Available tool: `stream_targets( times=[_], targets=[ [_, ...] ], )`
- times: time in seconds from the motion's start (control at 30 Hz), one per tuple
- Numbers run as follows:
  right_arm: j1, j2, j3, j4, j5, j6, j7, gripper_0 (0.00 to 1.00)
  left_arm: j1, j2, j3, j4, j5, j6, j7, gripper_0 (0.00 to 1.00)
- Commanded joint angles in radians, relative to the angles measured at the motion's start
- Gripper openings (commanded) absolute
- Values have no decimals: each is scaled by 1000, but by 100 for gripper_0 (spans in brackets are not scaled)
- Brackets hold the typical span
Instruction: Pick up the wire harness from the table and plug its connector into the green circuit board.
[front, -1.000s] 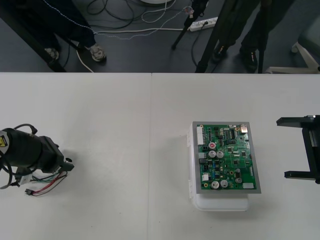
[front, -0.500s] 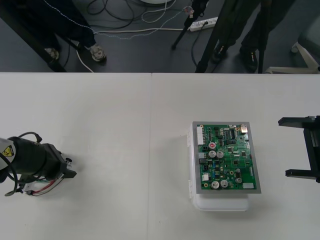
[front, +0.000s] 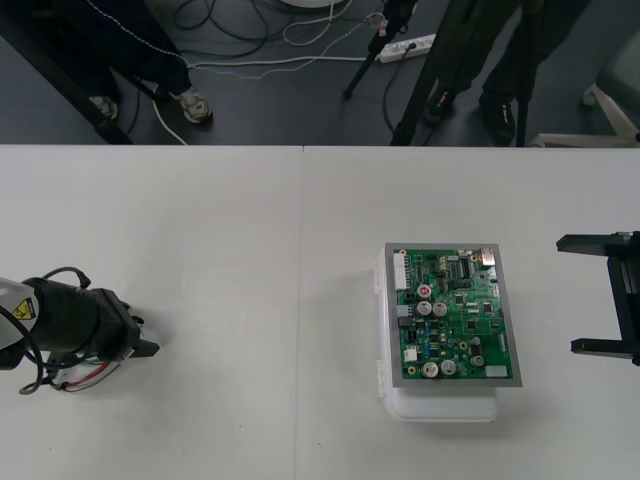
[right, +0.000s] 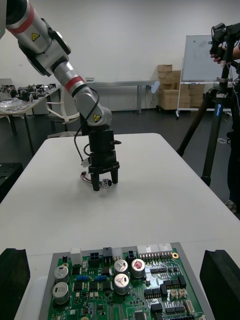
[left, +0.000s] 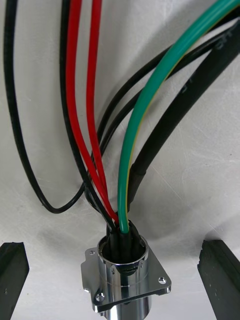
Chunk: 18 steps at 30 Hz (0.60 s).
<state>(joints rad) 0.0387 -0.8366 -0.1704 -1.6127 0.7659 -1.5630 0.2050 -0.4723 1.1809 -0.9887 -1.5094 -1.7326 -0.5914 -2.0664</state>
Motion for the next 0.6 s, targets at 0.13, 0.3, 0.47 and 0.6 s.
stream_targets(
  times=[0.13,0.3,0.47,0.6],
  targets=[
    [-20,-42,-34,0,-5,-8,-3,100,-34,-14,-11,3,-18,47,-93,100],
    [-20,-42,-35,0,-5,-8,1,100,-34,-15,-11,3,-21,47,-92,100],
    [-20,-42,-44,0,-5,-8,-4,100,-34,-14,-15,5,-19,45,-93,100],
    [-19,-42,-44,0,-5,-8,-3,100,-34,-14,-22,6,-19,47,-98,0]
  ],
)
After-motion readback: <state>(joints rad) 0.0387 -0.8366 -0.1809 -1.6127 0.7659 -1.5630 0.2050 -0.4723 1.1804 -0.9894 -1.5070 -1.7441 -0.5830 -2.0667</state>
